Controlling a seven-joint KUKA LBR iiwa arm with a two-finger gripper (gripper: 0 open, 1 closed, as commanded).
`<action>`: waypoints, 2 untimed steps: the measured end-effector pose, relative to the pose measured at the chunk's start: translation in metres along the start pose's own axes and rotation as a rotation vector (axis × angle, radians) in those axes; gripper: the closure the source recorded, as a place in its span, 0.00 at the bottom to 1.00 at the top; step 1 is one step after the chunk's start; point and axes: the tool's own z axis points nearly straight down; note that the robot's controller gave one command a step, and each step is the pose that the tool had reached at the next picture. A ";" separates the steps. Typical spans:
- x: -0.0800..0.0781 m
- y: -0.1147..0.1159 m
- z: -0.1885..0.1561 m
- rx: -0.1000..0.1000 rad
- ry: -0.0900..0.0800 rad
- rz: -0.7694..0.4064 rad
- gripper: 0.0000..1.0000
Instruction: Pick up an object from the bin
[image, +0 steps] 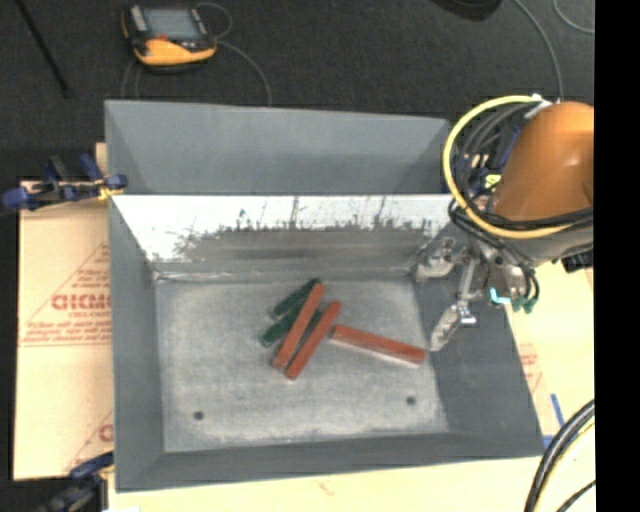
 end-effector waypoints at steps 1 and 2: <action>-0.002 0.000 -0.004 0.001 -0.007 -0.003 0.00; 0.006 0.006 0.038 0.002 -0.013 -0.062 0.00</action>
Offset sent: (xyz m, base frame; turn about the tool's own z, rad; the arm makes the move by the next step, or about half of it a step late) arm -0.0273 0.0176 -0.1278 -0.1823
